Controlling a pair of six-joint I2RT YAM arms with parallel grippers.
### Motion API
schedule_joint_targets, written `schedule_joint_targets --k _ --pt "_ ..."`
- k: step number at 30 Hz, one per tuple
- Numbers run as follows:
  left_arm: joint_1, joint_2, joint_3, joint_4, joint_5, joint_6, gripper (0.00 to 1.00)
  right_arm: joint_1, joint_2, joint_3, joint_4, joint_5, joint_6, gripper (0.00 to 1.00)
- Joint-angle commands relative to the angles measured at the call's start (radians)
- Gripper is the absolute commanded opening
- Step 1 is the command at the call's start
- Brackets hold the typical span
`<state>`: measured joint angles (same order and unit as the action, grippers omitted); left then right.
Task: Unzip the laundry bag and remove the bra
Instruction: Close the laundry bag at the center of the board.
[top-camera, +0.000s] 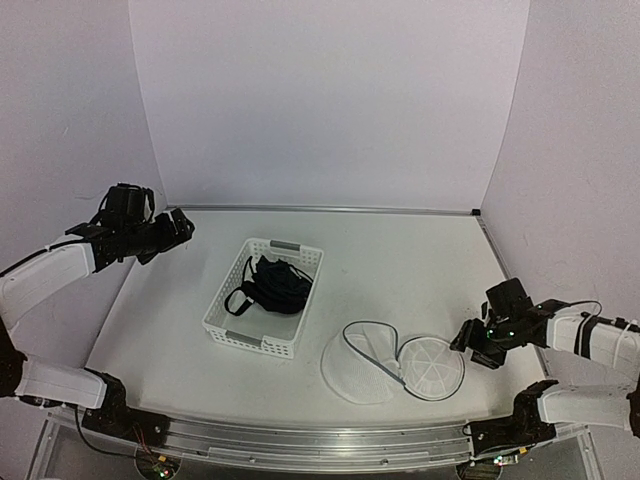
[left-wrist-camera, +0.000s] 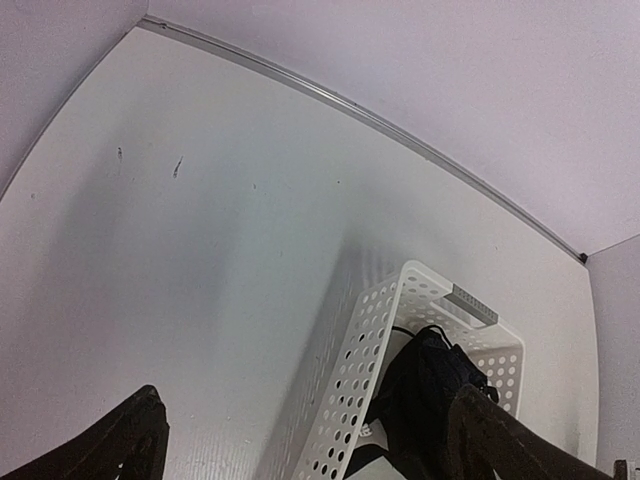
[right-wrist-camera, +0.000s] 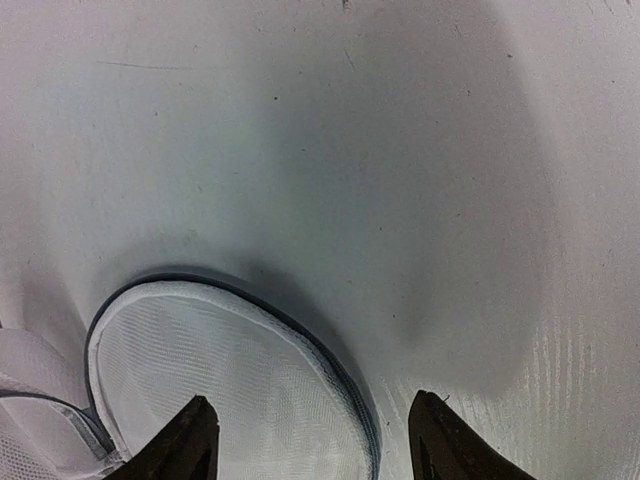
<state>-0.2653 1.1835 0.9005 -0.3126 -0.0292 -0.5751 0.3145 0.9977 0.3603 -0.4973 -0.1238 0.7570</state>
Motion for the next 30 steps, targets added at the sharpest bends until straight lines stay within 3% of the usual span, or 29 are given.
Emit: schedule_joint_targets --k 1,10,19,30 --pt "0.000 -0.027 0.008 0.033 0.006 0.015 0.97 -0.006 -0.016 -0.009 0.023 -0.002 0.031 0.65" --pt "0.001 -0.022 0.018 0.032 0.012 0.023 0.97 -0.006 0.036 0.012 0.025 -0.032 0.018 0.59" --pt "0.001 -0.021 0.022 0.033 0.009 0.030 0.98 -0.006 0.088 0.007 0.071 -0.075 0.032 0.47" --pt "0.001 -0.013 0.030 0.029 0.007 0.035 0.98 -0.006 0.068 0.007 0.092 -0.101 0.044 0.02"
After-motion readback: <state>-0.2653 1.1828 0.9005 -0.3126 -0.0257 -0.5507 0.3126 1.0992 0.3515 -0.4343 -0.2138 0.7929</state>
